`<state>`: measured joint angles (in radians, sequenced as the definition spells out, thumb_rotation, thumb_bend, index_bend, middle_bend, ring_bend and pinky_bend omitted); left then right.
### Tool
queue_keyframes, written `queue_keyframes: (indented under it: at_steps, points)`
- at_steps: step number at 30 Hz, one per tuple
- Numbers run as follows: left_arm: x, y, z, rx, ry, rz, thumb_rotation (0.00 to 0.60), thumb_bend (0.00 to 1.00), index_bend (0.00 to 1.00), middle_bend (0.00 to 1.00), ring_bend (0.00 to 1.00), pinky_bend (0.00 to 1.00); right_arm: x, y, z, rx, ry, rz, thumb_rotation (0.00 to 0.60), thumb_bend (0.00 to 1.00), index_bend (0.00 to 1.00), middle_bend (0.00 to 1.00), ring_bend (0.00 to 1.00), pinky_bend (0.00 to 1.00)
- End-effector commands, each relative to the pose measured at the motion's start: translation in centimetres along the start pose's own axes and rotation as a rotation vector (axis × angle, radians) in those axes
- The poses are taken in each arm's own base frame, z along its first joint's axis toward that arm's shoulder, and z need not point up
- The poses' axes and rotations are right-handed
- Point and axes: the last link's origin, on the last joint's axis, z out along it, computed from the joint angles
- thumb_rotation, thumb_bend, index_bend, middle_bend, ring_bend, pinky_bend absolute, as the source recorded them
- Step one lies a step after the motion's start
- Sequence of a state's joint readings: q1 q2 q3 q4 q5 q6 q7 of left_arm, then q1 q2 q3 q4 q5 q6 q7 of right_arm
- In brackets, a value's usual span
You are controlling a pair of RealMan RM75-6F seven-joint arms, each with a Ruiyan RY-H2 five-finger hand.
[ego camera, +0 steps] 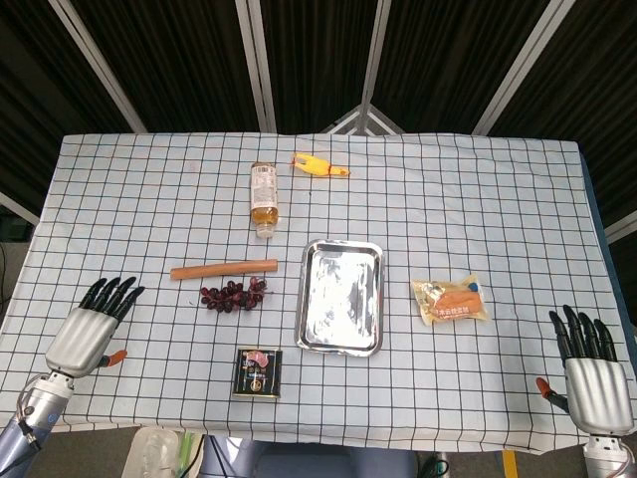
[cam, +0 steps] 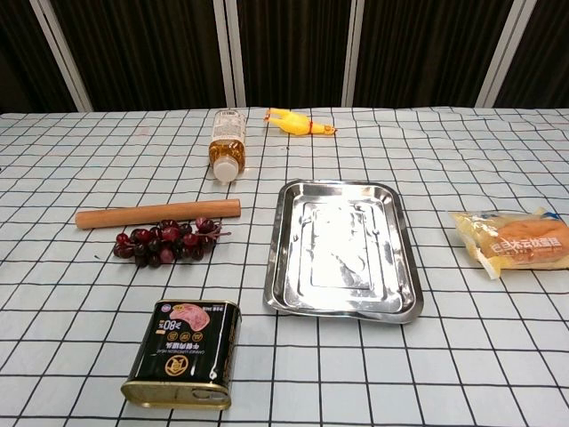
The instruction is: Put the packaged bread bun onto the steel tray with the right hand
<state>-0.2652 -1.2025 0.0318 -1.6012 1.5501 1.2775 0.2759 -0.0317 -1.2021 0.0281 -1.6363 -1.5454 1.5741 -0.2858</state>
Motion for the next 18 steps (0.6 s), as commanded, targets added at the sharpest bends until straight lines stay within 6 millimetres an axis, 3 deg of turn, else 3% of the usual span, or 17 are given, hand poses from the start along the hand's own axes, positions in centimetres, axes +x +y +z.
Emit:
queue_keyframes:
  at_steps: [1, 6, 18]
  points:
    - [0.0, 0.0, 0.0, 0.0, -0.001, -0.002, 0.6, 0.07, 0.0, 0.0, 0.0, 0.04, -0.5, -0.5, 0.6, 0.024, -0.01, -0.014, 0.6, 0.22, 0.0, 0.0, 0.0, 0.09]
    - [0.2, 0.1, -0.3, -0.004, 0.01, -0.008, 0.6, 0.07, 0.0, 0.0, 0.0, 0.04, -1.4, -1.8, 2.2, 0.087, -0.014, -0.033, 0.6, 0.22, 0.0, 0.0, 0.0, 0.09]
    - [0.4, -0.4, 0.1, 0.014, 0.01, -0.013, 0.6, 0.07, 0.0, 0.0, 0.0, 0.04, -6.5, -7.3, 9.7, 0.223, -0.161, -0.051, 0.6, 0.22, 0.0, 0.0, 0.0, 0.09]
